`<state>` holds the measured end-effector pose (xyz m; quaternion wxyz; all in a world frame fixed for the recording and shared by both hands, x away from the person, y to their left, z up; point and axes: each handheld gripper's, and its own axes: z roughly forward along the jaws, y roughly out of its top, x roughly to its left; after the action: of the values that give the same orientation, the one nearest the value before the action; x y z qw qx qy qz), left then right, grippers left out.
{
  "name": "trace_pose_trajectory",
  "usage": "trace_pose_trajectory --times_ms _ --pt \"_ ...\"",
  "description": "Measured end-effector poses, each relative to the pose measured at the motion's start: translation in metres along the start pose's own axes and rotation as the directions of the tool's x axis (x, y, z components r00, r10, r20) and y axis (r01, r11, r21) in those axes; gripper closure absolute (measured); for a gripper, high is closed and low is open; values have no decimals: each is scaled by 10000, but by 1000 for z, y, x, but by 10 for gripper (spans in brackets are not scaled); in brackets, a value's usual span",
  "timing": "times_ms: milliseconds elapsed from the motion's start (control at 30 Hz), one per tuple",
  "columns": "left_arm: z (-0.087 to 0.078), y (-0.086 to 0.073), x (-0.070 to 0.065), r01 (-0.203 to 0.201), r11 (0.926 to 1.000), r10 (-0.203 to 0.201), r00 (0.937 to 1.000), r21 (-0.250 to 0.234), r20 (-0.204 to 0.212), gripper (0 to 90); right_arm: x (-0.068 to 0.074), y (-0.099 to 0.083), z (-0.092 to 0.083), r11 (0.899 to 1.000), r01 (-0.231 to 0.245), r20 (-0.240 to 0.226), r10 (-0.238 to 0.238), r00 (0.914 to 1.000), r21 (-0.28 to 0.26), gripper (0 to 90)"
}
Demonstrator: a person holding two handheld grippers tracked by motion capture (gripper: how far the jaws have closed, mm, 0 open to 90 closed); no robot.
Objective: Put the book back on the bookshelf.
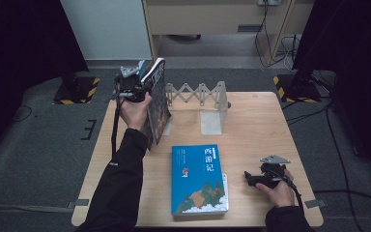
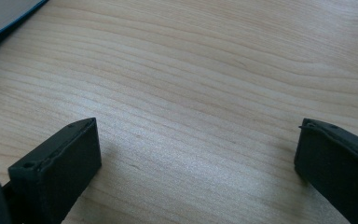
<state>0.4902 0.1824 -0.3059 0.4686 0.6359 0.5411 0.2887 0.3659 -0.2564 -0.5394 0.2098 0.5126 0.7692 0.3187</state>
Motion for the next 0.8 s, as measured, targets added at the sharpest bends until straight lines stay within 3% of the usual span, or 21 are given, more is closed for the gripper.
trace_pose_trajectory --times_ms 233,500,800 --pt "1 0 -5 221 9996 -219 9997 -164 140 821 0 0 0 10000 4 -9 -4 10000 8 7" --pt "12 -6 -8 99 10000 -99 10000 4 -5 821 0 0 0 10000 -5 1 5 10000 3 7" --pt "14 -16 -5 42 10000 -43 9999 -44 -107 820 0 0 0 10000 4 4 -4 10000 -3 7"
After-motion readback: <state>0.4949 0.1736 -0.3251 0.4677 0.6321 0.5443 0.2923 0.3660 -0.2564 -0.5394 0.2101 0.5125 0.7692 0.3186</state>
